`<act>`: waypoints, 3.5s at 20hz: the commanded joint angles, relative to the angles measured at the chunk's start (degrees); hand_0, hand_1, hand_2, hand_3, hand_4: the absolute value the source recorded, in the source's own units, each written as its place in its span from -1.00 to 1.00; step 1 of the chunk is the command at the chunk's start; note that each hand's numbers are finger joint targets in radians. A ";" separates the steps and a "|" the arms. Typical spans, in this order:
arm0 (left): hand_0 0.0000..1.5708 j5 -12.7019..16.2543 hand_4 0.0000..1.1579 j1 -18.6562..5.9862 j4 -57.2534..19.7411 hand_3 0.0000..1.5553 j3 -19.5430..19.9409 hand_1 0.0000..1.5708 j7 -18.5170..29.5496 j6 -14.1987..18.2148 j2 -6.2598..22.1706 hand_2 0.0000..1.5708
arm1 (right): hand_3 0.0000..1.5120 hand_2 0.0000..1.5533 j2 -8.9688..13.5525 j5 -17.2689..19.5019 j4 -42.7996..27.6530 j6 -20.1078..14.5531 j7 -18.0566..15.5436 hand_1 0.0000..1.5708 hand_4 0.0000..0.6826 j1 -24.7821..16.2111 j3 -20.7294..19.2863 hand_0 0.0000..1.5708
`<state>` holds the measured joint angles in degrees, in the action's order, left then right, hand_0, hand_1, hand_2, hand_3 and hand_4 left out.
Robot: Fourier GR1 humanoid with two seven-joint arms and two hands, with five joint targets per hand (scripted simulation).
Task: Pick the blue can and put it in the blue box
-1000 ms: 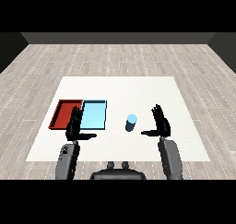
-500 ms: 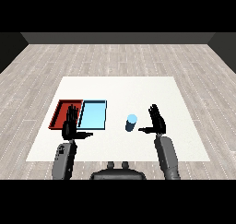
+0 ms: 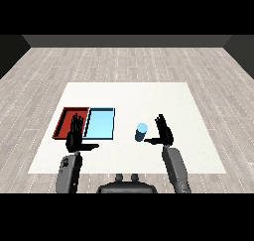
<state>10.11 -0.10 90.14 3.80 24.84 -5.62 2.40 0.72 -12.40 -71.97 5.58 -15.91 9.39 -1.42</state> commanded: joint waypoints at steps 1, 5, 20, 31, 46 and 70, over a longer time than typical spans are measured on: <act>-1.00 -1.30 -1.00 1.47 0.09 -1.00 -0.30 -1.00 2.27 0.39 -0.39 -1.00 | -1.00 -1.00 -0.69 0.68 10.36 -0.24 -5.46 -1.00 -1.00 3.67 0.20 -1.00; -1.00 -1.38 -1.00 -0.10 1.34 -1.00 -0.83 -1.00 0.09 2.07 -1.20 -1.00 | -1.00 -1.00 -0.71 0.19 -0.68 -1.40 0.87 -1.00 -1.00 -2.23 2.92 -1.00; -1.00 -0.75 -1.00 2.19 5.10 -1.00 -0.68 -1.00 -2.34 1.64 -0.72 -1.00 | -1.00 -1.00 -0.71 -4.77 8.78 -5.04 -2.74 -1.00 -1.00 4.49 8.43 -1.00; -1.00 -0.56 -1.00 0.67 5.74 -1.00 0.52 -1.00 -3.97 2.09 0.48 -1.00 | -1.00 -1.00 -0.72 -6.11 25.75 -3.06 -10.30 -1.00 -1.00 14.87 5.84 -1.00; -1.00 -1.26 -1.00 0.22 0.62 -1.00 1.04 -1.00 1.00 1.59 -0.20 -1.00 | -1.00 -1.00 -0.72 -13.46 27.82 -10.38 -11.71 -1.00 -1.00 17.08 17.51 -1.00; -1.00 -5.10 -1.00 0.12 1.04 -1.00 -4.64 -1.00 -2.29 2.41 -1.25 -1.00 | 0.86 0.87 -0.62 -1.75 18.50 -18.94 -7.13 0.87 0.90 17.19 15.35 0.87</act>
<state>6.50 -0.23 90.05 1.06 24.68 -3.69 1.45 1.63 -16.07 -51.78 -12.08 -21.50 26.83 13.47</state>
